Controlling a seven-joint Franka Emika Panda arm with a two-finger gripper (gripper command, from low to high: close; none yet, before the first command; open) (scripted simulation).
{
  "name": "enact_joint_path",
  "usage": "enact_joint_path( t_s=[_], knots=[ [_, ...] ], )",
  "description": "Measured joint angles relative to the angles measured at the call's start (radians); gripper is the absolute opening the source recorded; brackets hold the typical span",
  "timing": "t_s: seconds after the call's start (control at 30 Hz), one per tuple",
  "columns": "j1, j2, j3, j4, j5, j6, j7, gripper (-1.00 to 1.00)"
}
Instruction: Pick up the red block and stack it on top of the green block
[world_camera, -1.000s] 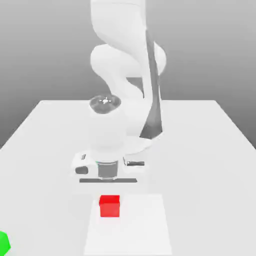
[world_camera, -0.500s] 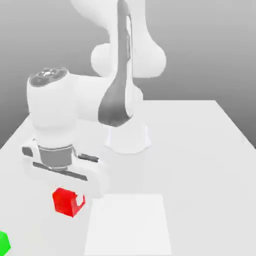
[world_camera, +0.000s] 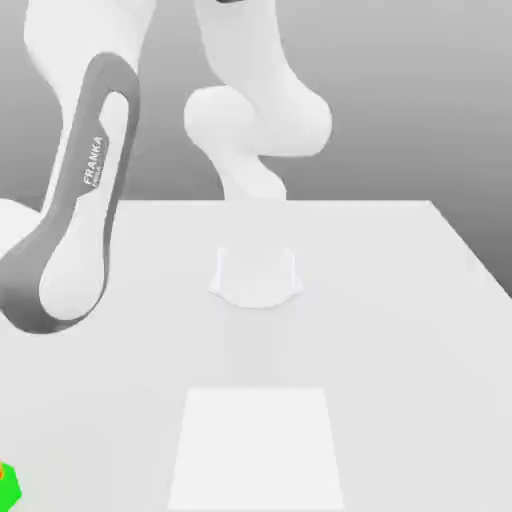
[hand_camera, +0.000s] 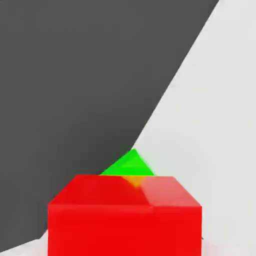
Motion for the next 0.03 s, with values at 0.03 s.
enact_joint_path(
  t_s=[0.03],
  knots=[
    [0.000,0.000,0.000,0.000,0.000,0.000,0.000,1.00]
  ],
)
